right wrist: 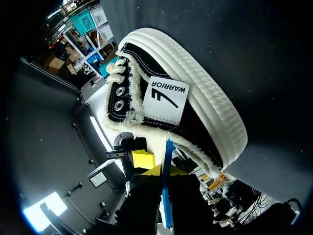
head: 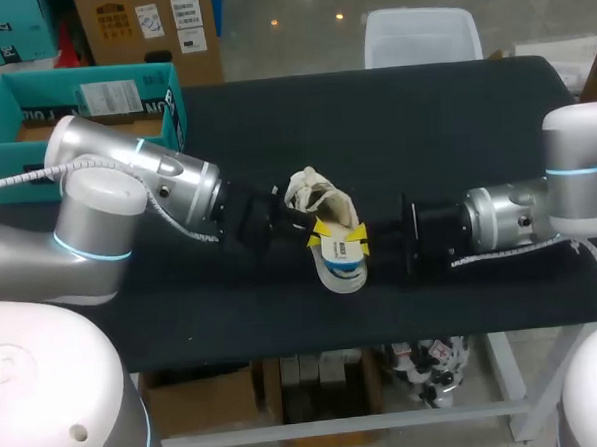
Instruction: Open the shoe tongue, take the insole out of the shoe, put the insole back into the shoe, and pack the shoe into the shoebox
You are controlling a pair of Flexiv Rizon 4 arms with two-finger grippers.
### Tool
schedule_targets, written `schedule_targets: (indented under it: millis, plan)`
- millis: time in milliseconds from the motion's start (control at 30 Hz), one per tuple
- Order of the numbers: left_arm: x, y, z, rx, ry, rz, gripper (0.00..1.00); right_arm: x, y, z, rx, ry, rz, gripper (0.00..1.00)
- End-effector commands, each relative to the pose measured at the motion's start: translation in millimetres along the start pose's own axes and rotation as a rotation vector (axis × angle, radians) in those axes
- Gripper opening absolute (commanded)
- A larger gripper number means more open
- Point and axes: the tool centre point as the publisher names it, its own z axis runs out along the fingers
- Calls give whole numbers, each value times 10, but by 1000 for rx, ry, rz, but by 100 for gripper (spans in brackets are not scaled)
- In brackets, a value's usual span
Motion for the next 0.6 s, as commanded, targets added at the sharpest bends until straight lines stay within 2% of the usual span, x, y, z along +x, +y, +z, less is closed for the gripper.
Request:
schedule_targets:
  millis: [33, 233, 367, 500, 533, 600]
  plan:
    - [-15, 123, 71, 3, 8, -15, 0, 5, 186, 29, 39, 0, 10, 0]
    - [-7, 245, 92, -5, 15, -45, 0, 24, 298, 44, 45, -8, 25, 0]
    - [4, 248, 91, -3, 15, -48, 0, 24, 316, 47, 44, -11, 31, 0]
    - [17, 219, 82, 3, 13, -42, 0, 39, 241, 29, 30, -5, 23, 0]
    - [16, 211, 80, 4, 12, -41, 0, 42, 212, 25, 27, -3, 20, 17]
    - [16, 191, 78, 4, 9, -39, 0, 49, 153, 18, 13, -6, 7, 39]
